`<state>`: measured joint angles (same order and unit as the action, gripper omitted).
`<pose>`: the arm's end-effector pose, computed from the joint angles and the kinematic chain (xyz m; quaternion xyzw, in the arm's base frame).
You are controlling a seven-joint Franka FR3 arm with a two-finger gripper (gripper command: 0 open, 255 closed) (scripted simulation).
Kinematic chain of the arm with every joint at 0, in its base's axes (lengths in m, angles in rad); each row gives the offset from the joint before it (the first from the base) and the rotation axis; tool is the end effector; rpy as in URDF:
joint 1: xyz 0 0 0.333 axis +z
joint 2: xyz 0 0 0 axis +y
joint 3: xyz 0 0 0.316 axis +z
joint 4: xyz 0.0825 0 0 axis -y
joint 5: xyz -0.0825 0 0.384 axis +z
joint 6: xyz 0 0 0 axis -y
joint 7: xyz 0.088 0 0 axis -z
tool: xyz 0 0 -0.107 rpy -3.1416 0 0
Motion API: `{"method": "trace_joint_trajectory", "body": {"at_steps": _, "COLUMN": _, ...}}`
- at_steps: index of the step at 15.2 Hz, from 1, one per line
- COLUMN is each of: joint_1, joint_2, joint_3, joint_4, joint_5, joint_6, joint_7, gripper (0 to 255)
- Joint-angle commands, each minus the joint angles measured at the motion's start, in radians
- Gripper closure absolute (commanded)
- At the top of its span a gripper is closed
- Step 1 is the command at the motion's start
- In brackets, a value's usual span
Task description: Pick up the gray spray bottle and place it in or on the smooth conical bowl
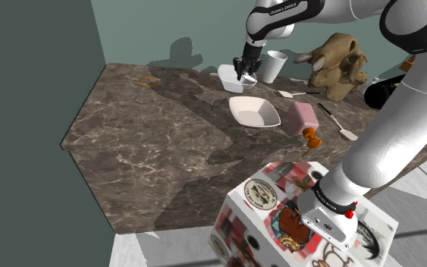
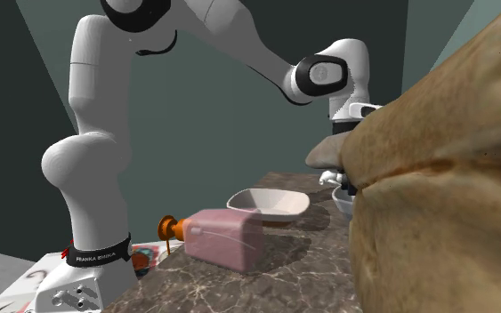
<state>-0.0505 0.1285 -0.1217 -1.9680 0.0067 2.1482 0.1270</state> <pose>0.5808 -0.0989 0.4127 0.9883 -0.1500 0.0262 0.0055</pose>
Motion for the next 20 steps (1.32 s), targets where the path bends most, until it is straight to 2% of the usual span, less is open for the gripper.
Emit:
{"method": "trace_joint_trajectory", "body": {"at_steps": 1, "joint_1": 0.0, "joint_2": 0.004, "joint_3": 0.0, "joint_4": -0.008, "joint_5": 0.0, "joint_6": 0.009, "joint_7": 0.0, "gripper": 255}}
{"method": "trace_joint_trajectory", "body": {"at_steps": 6, "joint_1": 0.0, "joint_2": 0.004, "joint_3": 0.0, "joint_4": -0.008, "joint_5": 0.0, "joint_6": 0.009, "joint_7": 0.0, "gripper": 255}}
{"method": "trace_joint_trajectory", "body": {"at_steps": 7, "joint_1": 0.0, "joint_2": 0.004, "joint_3": 0.0, "joint_4": -0.007, "joint_5": 0.0, "joint_6": 0.009, "joint_7": 0.0, "gripper": 0}}
{"method": "trace_joint_trajectory", "body": {"at_steps": 12, "joint_1": 0.0, "joint_2": 0.004, "joint_3": 0.0, "joint_4": -0.008, "joint_5": 0.0, "joint_6": 0.009, "joint_7": 0.0, "gripper": 0}}
{"method": "trace_joint_trajectory", "body": {"at_steps": 16, "joint_1": 0.002, "joint_2": -0.044, "joint_3": 0.0, "joint_4": 0.062, "joint_5": -0.007, "joint_6": -0.108, "joint_7": 0.005, "gripper": 0}}
{"method": "trace_joint_trajectory", "body": {"at_steps": 20, "joint_1": 0.002, "joint_2": -0.044, "joint_3": 0.0, "joint_4": 0.062, "joint_5": -0.007, "joint_6": -0.108, "joint_7": 0.005, "gripper": 0}}
